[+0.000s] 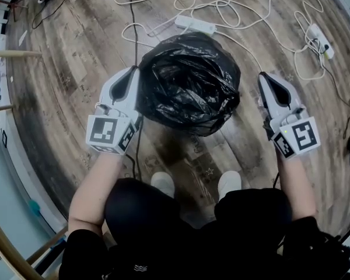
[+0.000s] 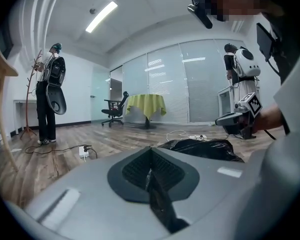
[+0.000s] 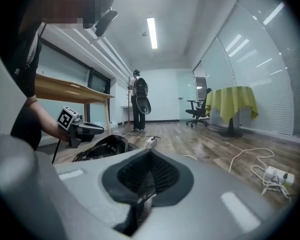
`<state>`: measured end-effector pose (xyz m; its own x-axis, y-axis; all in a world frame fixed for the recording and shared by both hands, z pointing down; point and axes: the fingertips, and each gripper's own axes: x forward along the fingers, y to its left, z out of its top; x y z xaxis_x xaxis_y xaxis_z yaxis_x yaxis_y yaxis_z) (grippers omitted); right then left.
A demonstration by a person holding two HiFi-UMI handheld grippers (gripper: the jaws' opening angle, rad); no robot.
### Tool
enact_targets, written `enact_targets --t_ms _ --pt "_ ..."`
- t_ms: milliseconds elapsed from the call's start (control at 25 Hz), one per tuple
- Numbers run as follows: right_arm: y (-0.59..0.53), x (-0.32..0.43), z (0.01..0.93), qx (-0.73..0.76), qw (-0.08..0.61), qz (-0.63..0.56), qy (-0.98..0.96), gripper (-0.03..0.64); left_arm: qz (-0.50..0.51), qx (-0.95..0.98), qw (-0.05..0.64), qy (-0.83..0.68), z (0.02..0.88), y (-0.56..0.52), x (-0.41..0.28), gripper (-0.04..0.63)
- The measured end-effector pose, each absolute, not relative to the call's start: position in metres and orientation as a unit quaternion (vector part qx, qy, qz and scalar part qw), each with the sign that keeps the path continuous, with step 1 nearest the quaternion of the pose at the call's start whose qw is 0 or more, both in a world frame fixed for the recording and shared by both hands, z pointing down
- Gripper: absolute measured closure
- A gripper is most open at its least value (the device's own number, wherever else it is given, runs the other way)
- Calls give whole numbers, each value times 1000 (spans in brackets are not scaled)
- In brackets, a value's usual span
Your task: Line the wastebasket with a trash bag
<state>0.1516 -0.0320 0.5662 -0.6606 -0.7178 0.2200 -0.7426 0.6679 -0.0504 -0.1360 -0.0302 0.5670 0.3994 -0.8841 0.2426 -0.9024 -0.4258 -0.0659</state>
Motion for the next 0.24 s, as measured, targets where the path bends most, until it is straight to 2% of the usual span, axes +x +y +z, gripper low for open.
enact_targets --t_ms 240 --pt "-38 154 564 402 94 55 -909 615 124 831 32 -541 570 -35 -146 589"
